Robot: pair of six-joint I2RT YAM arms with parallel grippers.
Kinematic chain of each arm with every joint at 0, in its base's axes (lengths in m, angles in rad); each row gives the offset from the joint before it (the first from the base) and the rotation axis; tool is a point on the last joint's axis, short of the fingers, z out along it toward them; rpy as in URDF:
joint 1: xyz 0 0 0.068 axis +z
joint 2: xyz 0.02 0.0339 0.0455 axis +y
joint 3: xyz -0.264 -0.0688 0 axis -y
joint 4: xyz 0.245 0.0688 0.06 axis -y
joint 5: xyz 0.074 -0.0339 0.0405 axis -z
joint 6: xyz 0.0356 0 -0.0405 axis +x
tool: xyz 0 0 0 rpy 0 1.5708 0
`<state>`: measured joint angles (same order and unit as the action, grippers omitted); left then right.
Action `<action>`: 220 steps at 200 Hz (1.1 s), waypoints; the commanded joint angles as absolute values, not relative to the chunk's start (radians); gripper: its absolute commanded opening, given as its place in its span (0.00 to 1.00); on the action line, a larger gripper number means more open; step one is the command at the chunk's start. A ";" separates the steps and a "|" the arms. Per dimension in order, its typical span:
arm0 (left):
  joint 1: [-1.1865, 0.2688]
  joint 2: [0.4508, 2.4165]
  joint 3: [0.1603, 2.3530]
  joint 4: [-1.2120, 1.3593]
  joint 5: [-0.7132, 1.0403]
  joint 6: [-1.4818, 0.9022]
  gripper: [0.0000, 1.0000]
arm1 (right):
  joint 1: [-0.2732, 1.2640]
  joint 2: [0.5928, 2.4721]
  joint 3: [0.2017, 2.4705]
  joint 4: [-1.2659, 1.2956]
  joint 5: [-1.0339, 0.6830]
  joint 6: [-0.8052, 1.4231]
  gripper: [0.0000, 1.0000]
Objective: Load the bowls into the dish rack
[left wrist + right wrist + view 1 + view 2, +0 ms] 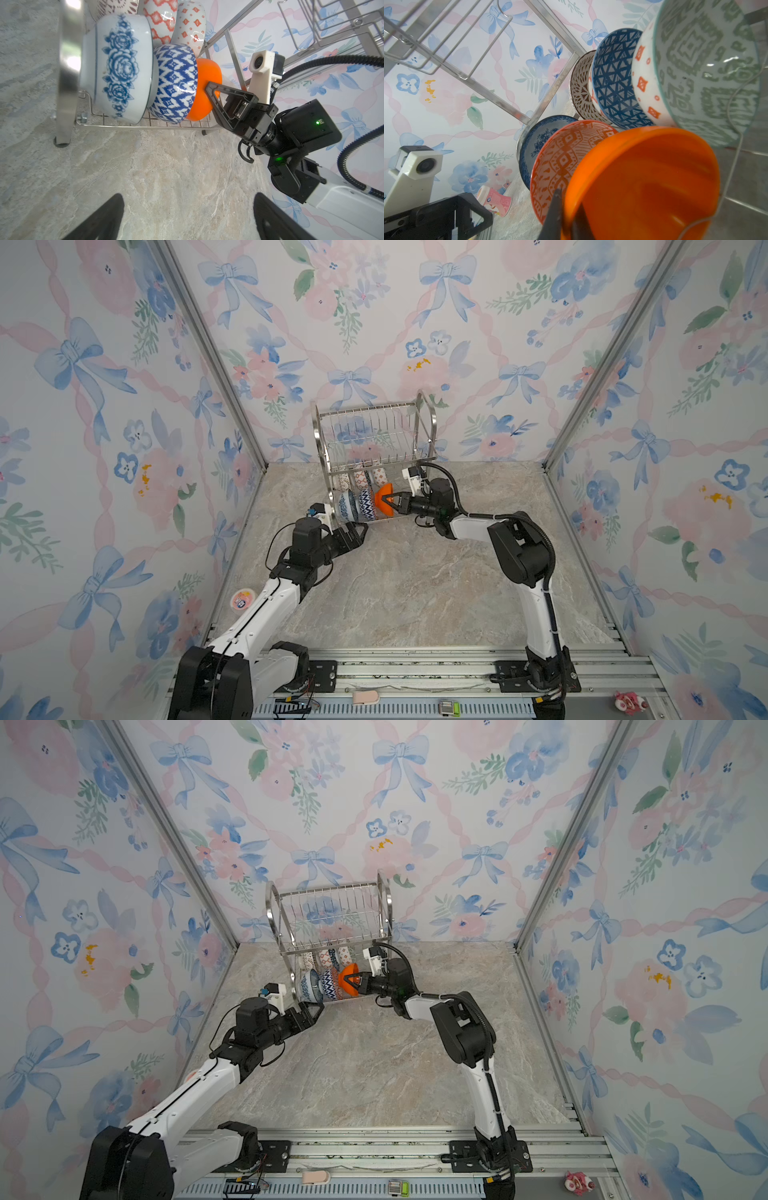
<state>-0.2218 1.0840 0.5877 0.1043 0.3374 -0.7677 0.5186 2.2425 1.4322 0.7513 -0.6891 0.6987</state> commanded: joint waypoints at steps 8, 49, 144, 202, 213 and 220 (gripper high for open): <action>-0.217 1.093 0.611 0.097 0.329 -0.749 0.98 | 0.510 2.215 1.425 0.668 -0.705 0.651 0.18; -0.215 1.084 0.609 0.088 0.319 -0.745 0.98 | 0.515 2.164 1.417 0.638 -0.712 0.609 0.36; -0.206 1.041 0.624 0.048 0.154 -0.688 0.98 | 0.531 1.975 1.303 0.636 -0.700 0.552 0.81; -0.205 0.948 0.518 0.165 -0.230 -0.544 0.98 | 0.530 1.813 1.141 0.563 -0.655 0.491 0.97; -0.203 0.947 0.493 0.205 -0.296 -0.495 0.98 | 0.526 1.773 1.106 0.535 -0.638 0.470 0.97; -0.203 0.950 0.483 0.217 -0.345 -0.467 0.98 | 0.523 1.742 1.081 0.515 -0.620 0.455 0.97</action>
